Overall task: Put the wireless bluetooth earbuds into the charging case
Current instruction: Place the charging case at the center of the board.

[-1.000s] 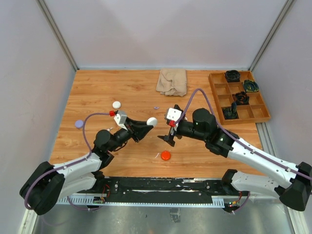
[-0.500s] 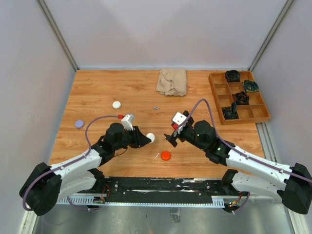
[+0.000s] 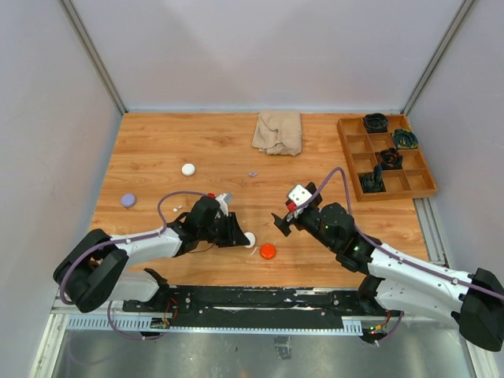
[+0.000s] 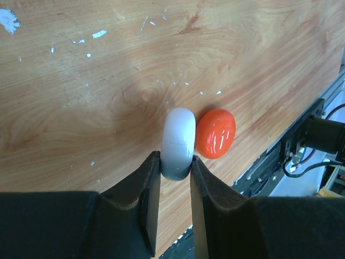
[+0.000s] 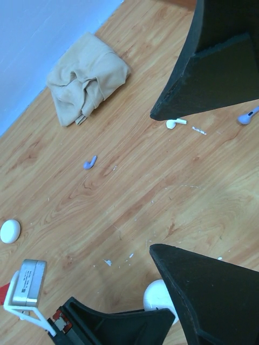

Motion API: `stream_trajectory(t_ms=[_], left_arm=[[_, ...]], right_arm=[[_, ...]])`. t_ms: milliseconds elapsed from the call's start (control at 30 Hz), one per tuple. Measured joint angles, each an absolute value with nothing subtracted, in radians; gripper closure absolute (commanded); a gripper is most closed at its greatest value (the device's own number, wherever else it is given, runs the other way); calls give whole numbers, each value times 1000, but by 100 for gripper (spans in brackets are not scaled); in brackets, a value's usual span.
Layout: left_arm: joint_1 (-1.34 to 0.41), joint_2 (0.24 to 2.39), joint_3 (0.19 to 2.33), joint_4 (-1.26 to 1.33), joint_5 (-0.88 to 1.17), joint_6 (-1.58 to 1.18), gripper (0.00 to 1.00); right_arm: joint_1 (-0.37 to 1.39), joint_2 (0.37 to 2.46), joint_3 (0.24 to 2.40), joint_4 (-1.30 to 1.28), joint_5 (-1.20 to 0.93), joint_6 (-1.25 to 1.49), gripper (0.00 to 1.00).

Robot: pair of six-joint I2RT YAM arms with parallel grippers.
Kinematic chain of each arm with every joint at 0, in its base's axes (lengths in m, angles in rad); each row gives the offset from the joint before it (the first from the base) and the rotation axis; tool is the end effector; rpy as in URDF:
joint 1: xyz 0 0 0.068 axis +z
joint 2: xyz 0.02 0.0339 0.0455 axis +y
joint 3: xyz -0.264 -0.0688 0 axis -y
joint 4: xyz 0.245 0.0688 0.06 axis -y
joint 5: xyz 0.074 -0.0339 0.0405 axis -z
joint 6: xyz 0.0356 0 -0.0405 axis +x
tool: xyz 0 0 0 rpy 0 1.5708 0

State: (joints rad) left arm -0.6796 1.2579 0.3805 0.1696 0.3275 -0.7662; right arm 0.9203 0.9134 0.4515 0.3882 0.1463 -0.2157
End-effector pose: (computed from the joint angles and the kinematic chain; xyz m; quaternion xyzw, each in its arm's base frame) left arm 0.1665 -0.1493 0.1446 0.0293 0.8983 -0.3840 0.2115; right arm 0.1335 0.1669 0.2590 -0.3512 0.6427 0.1840 0.6555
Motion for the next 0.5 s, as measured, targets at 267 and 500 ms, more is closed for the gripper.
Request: stream_trajectory(t_ms=[267,500], left_arm=[[-691,1340,418,144,331,-785,50],[-694,1346,447,102,325,-788,31]], right_arm=[[903,888,434,415,159,-210,1],[894,888,434,422,160,-208,2]])
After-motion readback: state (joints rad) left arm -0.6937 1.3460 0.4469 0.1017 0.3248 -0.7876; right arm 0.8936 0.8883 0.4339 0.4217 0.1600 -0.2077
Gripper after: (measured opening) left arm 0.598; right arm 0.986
